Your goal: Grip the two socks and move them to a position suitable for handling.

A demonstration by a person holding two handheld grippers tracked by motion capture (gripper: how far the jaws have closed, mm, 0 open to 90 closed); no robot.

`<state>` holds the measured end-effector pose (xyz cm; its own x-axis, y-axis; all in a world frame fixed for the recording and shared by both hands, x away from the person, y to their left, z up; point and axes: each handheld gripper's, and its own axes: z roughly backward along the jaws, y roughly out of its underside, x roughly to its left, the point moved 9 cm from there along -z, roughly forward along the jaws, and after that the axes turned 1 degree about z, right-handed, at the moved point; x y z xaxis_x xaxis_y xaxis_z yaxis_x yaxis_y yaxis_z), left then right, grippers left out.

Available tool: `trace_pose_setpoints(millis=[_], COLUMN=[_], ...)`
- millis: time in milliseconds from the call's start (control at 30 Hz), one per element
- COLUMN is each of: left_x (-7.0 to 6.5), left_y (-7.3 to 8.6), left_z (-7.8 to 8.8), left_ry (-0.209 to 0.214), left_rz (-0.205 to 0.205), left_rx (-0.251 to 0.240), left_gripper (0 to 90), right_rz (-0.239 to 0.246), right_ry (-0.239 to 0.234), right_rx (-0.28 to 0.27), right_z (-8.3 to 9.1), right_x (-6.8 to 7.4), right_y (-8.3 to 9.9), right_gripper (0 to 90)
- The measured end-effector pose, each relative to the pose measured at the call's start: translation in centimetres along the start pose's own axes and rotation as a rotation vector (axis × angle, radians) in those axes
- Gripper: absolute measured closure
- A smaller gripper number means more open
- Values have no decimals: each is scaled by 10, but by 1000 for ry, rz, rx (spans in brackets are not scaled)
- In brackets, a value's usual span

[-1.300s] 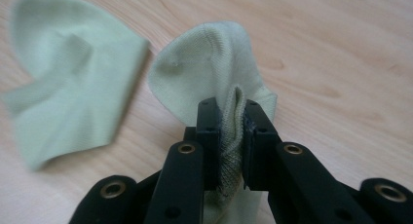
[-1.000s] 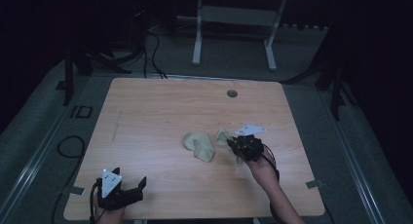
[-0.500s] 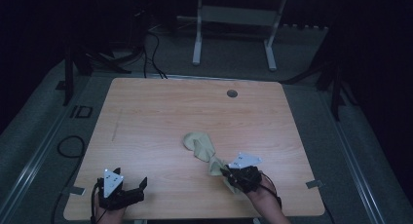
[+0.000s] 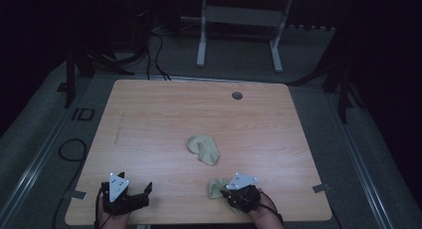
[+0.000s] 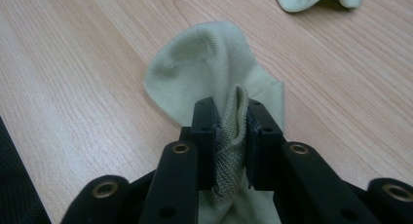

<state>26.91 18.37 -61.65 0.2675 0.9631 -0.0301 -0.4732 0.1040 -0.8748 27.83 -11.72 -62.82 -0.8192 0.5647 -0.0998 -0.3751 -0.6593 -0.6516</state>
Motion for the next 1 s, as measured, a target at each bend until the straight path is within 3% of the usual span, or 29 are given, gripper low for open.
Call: trace_pose_setpoints(millis=[100,233,267,333,467,667,800,867,1000], left_x=[-1,-8,-10,-21,-50,-97,-129,-141,-165], left_y=[0,-3,-3,-7,-16,-24,-26,-27,-26], left_z=[0,0,0,1,3,1,-1,-2,-9], left_ry=[-3,23,34,96,168,363,467,503,565], left_rz=[-10,-10,-12,-5,-119,-205,-268,-304,-354], left_rx=[0,-8,-4,4,-9,9,23,25,58], left_gripper=[11,11,11,12,14,180,376,444,665], right_rz=[4,0,-6,-14,-41,-55,-50,-55,-56], right_ry=[4,-20,-27,-36,-55,-57,-65,-81,-97], right_rx=[-6,-1,1,-10,-46,-76,-71,-67,-51], right_z=[0,0,0,3,16,31,34,35,32], right_x=[3,7,8,8,6,8,13,15,17], right_y=[0,0,0,-3,-12,-16,-13,-11,-8], right_gripper=[679,521,501,461,428,497,552,572,594])
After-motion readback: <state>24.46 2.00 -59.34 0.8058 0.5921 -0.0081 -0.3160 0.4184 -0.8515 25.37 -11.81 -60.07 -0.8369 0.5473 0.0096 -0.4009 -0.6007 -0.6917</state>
